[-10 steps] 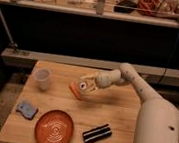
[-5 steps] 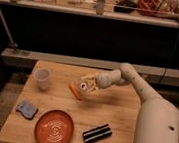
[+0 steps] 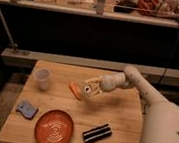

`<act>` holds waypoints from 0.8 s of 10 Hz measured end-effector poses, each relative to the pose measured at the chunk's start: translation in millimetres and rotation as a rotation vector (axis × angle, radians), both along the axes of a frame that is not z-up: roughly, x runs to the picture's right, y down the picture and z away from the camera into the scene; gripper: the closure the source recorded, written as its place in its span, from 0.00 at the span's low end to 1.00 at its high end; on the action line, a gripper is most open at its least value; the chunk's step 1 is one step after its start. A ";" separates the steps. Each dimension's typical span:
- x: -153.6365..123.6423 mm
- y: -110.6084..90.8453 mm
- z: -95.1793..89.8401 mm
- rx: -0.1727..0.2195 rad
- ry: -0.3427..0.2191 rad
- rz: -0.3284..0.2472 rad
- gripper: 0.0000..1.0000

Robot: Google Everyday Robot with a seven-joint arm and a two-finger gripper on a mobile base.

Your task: Stand the bottle upright

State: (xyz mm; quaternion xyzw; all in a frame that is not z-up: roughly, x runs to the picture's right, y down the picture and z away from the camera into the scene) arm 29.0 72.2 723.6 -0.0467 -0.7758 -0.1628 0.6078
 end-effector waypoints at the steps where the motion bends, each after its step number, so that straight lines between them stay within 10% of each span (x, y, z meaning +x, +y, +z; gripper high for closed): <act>1: 7.4 2.9 -5.3 -0.005 0.005 0.005 0.95; 8: 30.0 18.9 -32.4 -0.043 0.026 -0.033 0.95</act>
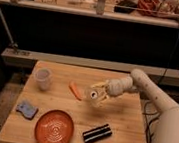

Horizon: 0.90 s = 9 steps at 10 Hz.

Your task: Stand the bottle upright

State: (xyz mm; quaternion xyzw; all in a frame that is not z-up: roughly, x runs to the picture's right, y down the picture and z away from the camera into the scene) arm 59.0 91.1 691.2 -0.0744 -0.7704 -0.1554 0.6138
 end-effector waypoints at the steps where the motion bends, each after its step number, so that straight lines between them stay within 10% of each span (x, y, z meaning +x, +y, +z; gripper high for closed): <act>1: 3.6 2.2 -4.0 -0.004 0.006 0.001 0.95; 9: 18.3 -5.4 -8.5 0.163 0.040 0.175 0.95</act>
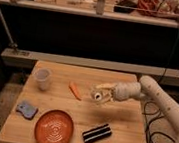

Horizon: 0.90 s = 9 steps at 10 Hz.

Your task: Stand the bottle upright

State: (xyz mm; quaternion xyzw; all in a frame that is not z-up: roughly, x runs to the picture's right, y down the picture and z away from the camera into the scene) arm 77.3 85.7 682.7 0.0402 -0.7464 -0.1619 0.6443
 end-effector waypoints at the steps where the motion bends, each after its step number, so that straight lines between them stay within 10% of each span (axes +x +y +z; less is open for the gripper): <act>1: -1.8 -0.3 3.3 -0.020 0.003 -0.005 0.95; 9: 0.8 -6.8 6.4 -0.243 0.055 -0.024 0.95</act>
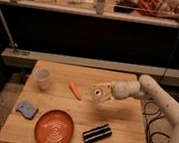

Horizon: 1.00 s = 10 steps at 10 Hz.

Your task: Stand the bottle upright

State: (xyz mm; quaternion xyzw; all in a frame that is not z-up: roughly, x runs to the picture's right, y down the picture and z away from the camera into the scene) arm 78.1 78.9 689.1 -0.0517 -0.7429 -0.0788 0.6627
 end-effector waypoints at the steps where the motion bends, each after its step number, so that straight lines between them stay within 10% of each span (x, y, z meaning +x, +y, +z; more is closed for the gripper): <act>1: 2.9 -0.6 0.2 -0.017 0.029 -0.008 0.95; 10: 8.3 6.7 11.8 -0.179 0.044 -0.109 0.95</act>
